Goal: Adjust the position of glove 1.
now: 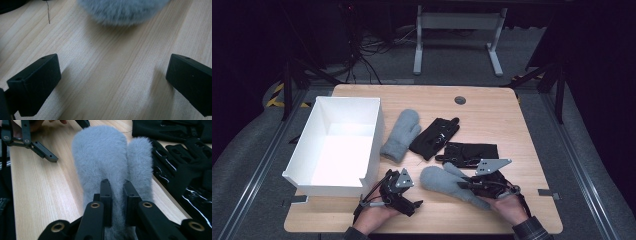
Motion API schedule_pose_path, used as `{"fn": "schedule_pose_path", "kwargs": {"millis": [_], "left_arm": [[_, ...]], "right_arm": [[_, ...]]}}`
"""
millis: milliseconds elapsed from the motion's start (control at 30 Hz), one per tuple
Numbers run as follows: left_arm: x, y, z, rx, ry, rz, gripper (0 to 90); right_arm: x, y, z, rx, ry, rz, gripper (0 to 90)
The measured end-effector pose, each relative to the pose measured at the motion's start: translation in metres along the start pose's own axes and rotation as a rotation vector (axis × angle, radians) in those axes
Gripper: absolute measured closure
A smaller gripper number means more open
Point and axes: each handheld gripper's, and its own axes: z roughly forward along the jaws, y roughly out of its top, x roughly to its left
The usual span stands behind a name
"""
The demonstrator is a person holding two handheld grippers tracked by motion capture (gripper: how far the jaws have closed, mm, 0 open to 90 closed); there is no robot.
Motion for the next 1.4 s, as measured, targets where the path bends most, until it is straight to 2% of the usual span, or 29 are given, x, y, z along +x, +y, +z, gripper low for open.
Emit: {"fn": "schedule_pose_path", "kwargs": {"millis": [167,200,267,333,400,500,533,567,633,667,700,733,800,833,933,1000,1067,1133,1233,1300,1333,1400], "left_arm": [[0.0,0.0,0.0,0.0,0.001,-0.001,0.2],[0.0,0.0,0.0,0.0,0.001,-0.001,0.2],[0.0,0.0,0.0,0.005,0.002,-0.007,0.2],[-0.001,0.0,0.0,0.005,0.003,-0.008,0.2],[-0.001,0.001,0.0,0.011,0.007,-0.009,0.4],[-0.003,0.005,-0.004,0.04,0.022,-0.028,5.6],[-0.004,0.007,-0.006,0.052,0.03,-0.034,9.2],[-0.005,0.008,-0.009,0.044,0.04,-0.036,10.7],[-0.008,0.01,-0.017,0.006,0.059,-0.033,16.3],[-0.01,0.012,-0.024,-0.023,0.055,-0.04,20.0],[-0.01,0.012,-0.024,-0.023,0.055,-0.04,34.0],[-0.011,0.013,-0.028,-0.037,0.043,-0.041,44.0],[-0.012,0.015,-0.03,-0.037,0.003,-0.061,61.5],[-0.012,0.016,-0.03,-0.033,-0.013,-0.066,61.5],[-0.013,0.019,-0.025,-0.025,-0.057,-0.089,80.6],[-0.014,0.023,-0.019,0.0,-0.072,-0.089,87.7],[-0.016,0.027,-0.013,0.028,-0.075,-0.082,90.0],[-0.016,0.031,-0.005,0.054,-0.071,-0.082,90.0],[-0.014,0.034,-0.002,0.063,-0.061,-0.082,90.0],[-0.012,0.034,-0.002,0.064,-0.059,-0.084,90.0],[-0.011,0.035,-0.002,0.06,-0.057,-0.09,90.0],[-0.009,0.035,-0.002,0.055,-0.054,-0.098,90.0]], "right_arm": [[0.006,0.0,0.011,0.02,0.002,-0.005,79.3],[0.007,0.0,0.014,0.025,0.004,-0.009,77.6],[0.011,0.0,0.018,0.037,-0.001,-0.023,68.5],[0.013,0.002,0.018,0.038,-0.003,-0.03,59.5],[0.013,0.003,0.014,0.022,-0.001,-0.029,54.2],[0.01,0.003,0.005,-0.006,-0.004,-0.032,52.5],[0.009,0.003,0.001,-0.016,-0.004,-0.03,54.6],[0.006,0.003,-0.003,-0.025,-0.004,-0.026,57.8],[0.001,0.001,-0.012,-0.037,-0.013,-0.019,64.9],[-0.002,-0.001,-0.016,-0.038,-0.021,-0.018,69.1],[-0.002,-0.001,-0.016,-0.038,-0.021,-0.018,69.1],[-0.01,-0.007,-0.026,-0.027,-0.043,-0.007,77.5],[-0.017,-0.013,-0.032,-0.005,-0.06,0.006,79.5],[-0.017,-0.013,-0.032,-0.005,-0.06,0.006,81.8],[-0.026,-0.023,-0.038,0.026,-0.083,0.01,86.8],[-0.032,-0.031,-0.038,0.061,-0.084,0.017,89.0],[-0.036,-0.038,-0.034,0.1,-0.068,0.024,90.0],[-0.036,-0.04,-0.031,0.115,-0.059,0.021,90.0],[-0.034,-0.039,-0.029,0.124,-0.038,0.011,90.0],[-0.031,-0.037,-0.025,0.126,-0.001,-0.007,90.0],[-0.031,-0.037,-0.025,0.126,-0.001,-0.007,90.0],[-0.027,-0.035,-0.021,0.128,0.028,-0.022,90.0]]}}
